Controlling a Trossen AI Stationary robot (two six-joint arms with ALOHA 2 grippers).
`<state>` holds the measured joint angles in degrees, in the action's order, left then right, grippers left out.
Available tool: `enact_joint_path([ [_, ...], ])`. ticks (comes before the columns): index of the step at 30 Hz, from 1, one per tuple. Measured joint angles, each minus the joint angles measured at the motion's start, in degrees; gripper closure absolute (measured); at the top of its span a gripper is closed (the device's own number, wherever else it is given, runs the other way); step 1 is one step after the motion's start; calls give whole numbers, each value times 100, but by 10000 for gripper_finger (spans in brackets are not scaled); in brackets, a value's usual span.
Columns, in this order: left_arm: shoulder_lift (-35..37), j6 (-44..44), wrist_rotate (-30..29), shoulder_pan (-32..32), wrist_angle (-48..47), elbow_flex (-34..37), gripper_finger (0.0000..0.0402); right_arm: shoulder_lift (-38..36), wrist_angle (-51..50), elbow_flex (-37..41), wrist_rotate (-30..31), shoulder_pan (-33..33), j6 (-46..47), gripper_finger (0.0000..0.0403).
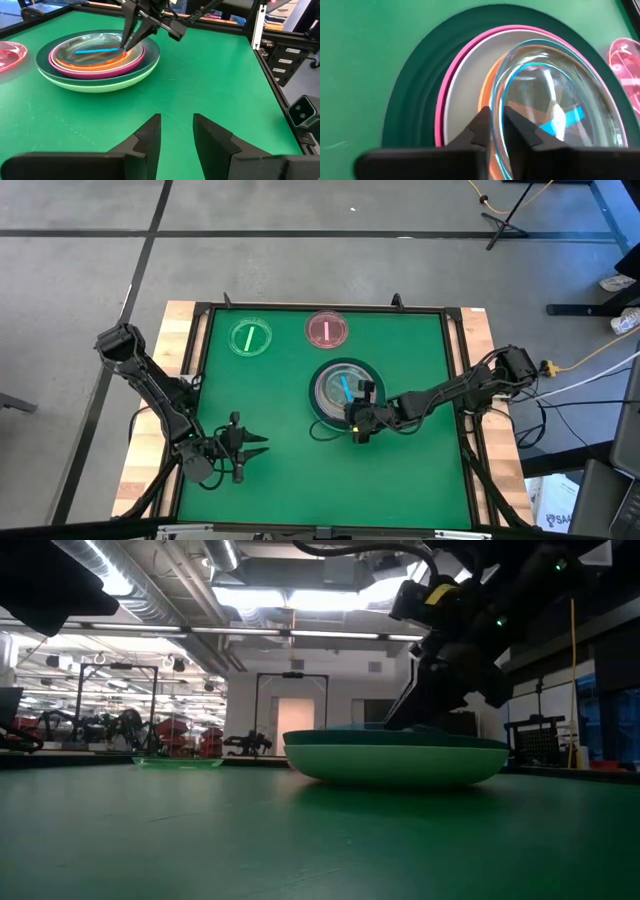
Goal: Stack plastic plates
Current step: Stack the blue plate on top of the orange plate, then stack the green plate on top of the blue plate
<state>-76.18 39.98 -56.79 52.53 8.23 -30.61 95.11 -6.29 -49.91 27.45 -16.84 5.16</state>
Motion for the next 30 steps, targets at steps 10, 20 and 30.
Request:
enact_joint_path([
  [10, 0, 0, 66, -46, 0, 0, 295, -484, 29, 0, 554, 0, 20, 268],
  [20, 0, 10, 78, -52, 0, 0, 295, -1224, 24, -4, 529, 407, 41, 266],
  [30, 0, -75, 48, -198, 4, 0, 295, -1182, 5, -4, -306, 952, 141, 267],
])
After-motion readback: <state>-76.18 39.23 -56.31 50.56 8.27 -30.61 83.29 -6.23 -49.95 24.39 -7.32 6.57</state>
